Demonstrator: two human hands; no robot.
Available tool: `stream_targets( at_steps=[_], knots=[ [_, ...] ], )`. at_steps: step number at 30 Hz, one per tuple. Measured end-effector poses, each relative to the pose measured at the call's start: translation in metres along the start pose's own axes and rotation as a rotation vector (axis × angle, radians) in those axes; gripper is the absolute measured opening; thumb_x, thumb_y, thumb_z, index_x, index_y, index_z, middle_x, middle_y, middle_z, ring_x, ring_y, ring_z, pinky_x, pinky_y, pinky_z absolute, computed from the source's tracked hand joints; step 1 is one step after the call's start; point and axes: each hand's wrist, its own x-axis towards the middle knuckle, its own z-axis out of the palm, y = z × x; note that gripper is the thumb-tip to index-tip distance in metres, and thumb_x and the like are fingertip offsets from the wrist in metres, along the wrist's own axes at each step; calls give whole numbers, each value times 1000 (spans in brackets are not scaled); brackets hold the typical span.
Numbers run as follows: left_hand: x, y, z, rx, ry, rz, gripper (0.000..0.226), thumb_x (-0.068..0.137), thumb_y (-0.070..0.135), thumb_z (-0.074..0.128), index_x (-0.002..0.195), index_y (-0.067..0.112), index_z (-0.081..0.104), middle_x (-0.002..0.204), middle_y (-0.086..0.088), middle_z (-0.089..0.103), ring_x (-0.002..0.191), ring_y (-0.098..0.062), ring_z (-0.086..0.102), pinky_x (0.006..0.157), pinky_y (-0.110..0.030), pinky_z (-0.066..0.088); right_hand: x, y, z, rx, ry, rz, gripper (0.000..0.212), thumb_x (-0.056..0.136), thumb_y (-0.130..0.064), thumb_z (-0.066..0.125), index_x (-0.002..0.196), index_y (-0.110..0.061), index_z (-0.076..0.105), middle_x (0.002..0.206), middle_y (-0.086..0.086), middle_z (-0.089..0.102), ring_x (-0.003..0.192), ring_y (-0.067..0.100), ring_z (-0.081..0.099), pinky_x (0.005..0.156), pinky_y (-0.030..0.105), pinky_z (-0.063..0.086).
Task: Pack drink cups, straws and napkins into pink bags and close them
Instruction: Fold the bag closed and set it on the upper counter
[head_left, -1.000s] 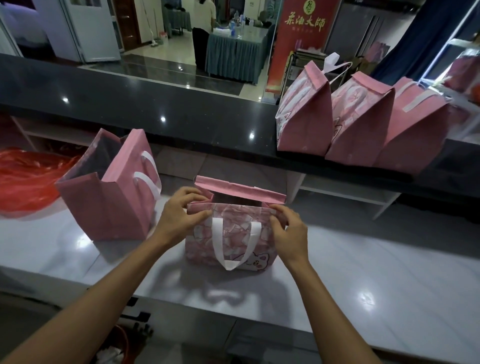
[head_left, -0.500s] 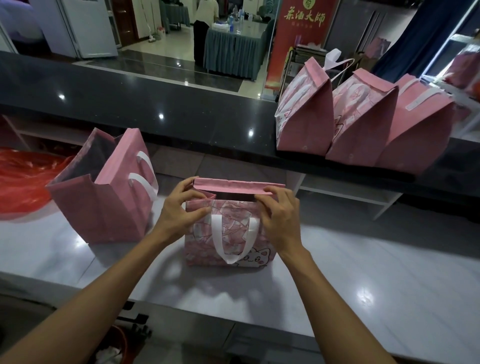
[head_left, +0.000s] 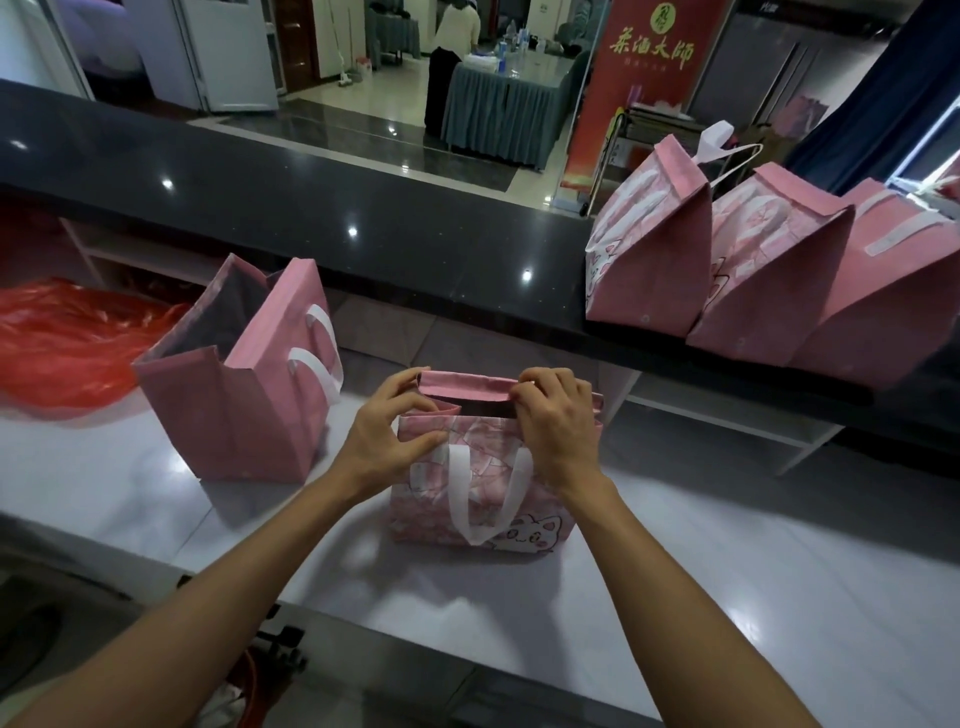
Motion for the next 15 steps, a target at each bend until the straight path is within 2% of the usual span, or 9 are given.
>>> stream_targets(
  at_steps=[2,4,6,8,10,13,15],
  knots=[
    [-2,-1,-1,7,-2,8,27,80,34,83,102,26,70,144,17,48,133,6,43,108,-20,42,0,1,-2,40,19,-8,23,96,-28,57,101,-10,71,107,5,70,98,25,60,83,38,46],
    [-3,-2,-3,7,-6,29,37,78,42,82,107,27,64,147,18,45,132,3,46,107,-19,42,-1,2,-6,80,38,12,37,98,-34,42,104,-10,70,106,5,71,98,26,62,84,37,45],
    [-5,-4,-4,-9,-21,28,56,74,47,83,117,26,53,149,18,44,125,-3,53,103,-19,46,-2,4,-7,132,83,56,36,99,-32,41,105,-10,68,102,6,71,96,26,63,86,35,43],
    [-6,-4,-4,0,-32,11,77,69,51,84,129,30,41,144,25,42,118,-4,55,98,-21,50,-2,6,-8,180,128,80,31,100,-28,44,105,-9,68,99,7,71,94,23,62,86,33,44],
    [-5,-4,-2,22,-27,8,89,67,51,85,137,27,36,135,24,45,112,-2,55,93,-20,50,-2,5,-11,196,166,72,30,98,-28,46,103,-9,68,96,7,72,93,19,57,82,31,44],
    [2,-8,2,76,-15,73,91,72,52,82,142,17,37,127,9,57,107,3,56,91,-18,49,-5,2,-11,202,178,44,37,100,-34,43,102,-8,68,94,8,71,92,18,52,78,30,44],
    [6,-11,6,99,7,103,81,77,56,78,140,18,44,117,3,63,102,-6,59,89,-28,54,-5,2,-8,220,152,25,44,107,-40,36,103,-9,67,94,8,70,91,20,55,79,32,48]
  ],
)
